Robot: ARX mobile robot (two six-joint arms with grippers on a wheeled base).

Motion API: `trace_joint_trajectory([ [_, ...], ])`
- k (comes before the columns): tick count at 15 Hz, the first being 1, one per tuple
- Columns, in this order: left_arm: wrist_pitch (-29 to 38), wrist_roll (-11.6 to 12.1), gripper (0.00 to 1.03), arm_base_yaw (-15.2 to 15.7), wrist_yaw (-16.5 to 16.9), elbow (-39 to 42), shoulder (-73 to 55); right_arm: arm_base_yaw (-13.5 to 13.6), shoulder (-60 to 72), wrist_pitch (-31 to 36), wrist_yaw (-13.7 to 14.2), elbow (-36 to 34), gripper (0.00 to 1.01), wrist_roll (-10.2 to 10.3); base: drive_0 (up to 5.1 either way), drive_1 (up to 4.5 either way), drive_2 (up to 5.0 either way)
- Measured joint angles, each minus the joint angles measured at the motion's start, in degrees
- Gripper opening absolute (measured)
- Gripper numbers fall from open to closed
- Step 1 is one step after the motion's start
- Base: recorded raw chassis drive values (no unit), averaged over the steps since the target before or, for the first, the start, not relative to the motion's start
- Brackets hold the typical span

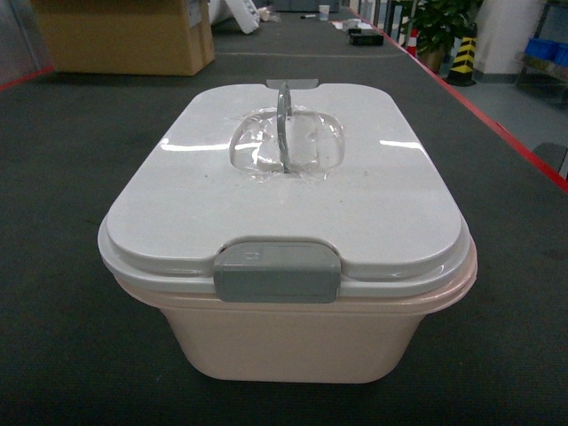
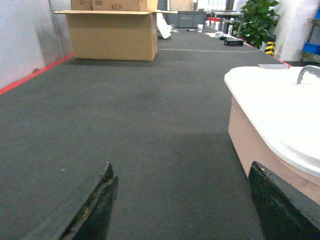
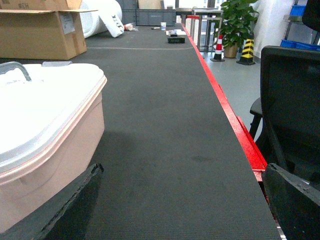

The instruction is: Pick capacitor and pack into box

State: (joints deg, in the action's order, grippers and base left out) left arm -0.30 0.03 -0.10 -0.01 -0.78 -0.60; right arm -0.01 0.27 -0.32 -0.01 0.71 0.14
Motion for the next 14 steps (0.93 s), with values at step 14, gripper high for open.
trace_joint_trajectory([
  [14,0.0,0.0,0.98,0.0,0.0,0.0,0.0,0.0,0.0,0.0,0.0,0.0,0.98,0.0,0.0,0.0,0.0],
])
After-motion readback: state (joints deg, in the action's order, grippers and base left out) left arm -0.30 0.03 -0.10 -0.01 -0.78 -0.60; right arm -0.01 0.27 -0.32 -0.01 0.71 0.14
